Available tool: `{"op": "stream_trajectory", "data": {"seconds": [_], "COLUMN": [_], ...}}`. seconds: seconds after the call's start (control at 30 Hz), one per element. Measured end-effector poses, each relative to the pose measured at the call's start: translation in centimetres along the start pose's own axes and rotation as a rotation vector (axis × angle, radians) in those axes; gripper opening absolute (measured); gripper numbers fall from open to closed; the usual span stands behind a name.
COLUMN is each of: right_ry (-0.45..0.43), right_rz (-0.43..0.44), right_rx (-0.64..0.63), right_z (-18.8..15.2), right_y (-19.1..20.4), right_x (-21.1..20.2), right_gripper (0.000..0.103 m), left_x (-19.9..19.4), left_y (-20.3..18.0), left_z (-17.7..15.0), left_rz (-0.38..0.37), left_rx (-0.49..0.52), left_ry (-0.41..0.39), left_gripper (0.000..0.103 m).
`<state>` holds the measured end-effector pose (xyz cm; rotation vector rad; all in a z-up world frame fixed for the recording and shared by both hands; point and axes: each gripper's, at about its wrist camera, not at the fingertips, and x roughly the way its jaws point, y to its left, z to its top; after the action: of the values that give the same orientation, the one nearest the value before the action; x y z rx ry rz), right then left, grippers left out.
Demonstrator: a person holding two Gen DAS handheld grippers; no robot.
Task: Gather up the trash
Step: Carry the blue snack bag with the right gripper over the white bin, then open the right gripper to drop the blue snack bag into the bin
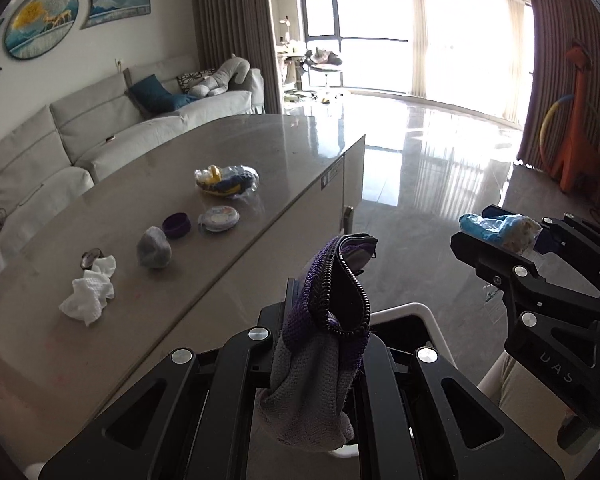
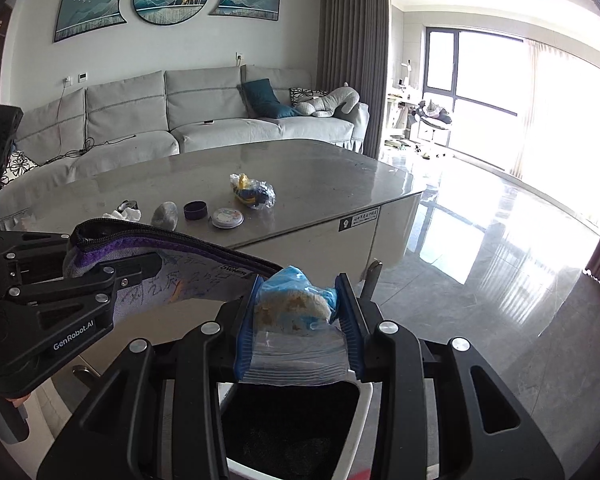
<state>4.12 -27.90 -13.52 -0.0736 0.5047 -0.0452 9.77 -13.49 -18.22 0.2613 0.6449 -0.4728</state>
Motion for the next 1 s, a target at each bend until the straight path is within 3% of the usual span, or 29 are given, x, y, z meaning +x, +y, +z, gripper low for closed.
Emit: {"op": "stream_trajectory", "data": {"seconds": [0.2,0.67,0.7,0.77,0.8,0.83,0.9,1.0], "right_ry": [0.009,0.041,0.044,0.045,0.050,0.052,0.059,0.067], "right_rz": [-0.017,-0.051,-0.049,-0.055,-0.054,-0.054,-0.055,-0.047], "right_rx": [0.029,0.061,0.060,0.059,0.061,0.063,0.063,0.065], "right_z": [-1.8,-3.2,-3.3,-3.2,-3.2,-3.1,-3.2,-3.2], "right_y": [-0.8,-2.3,-2.4,-2.4,-2.4,-2.2,-2.2,-2.1], "right_x": [-0.1,0.0,0.0,0.2,0.3,0.6,0.8,1.0], "right_gripper": [0.038,0.038,0.038,0.038,0.038,0.038,0.038,0.038], "left_x": [0.6,3.2,3.2,3.2,3.1,2.7,2.0,2.1], "left_y": [-1.8,-4.4,-4.5,-5.0,-5.2,-5.3,-5.5,-5.2], "left_z": [-1.1,-3.1,-3.1,-3.2,-3.2,-3.3,-3.3,-3.0], "left_rz": [-0.027,-0.114,-0.118,-0.073,-0.027,0.016,0.064,0.065], "left_rx": [0.021,0.057,0.060,0.086,0.100,0.112,0.138,0.122], "left_ry": [0.008,0.121,0.119,0.110,0.100,0.069,0.017,0.025], "left_gripper": [0.005,0.006,0.010,0.039,0.080,0.094,0.095,0.097]}}
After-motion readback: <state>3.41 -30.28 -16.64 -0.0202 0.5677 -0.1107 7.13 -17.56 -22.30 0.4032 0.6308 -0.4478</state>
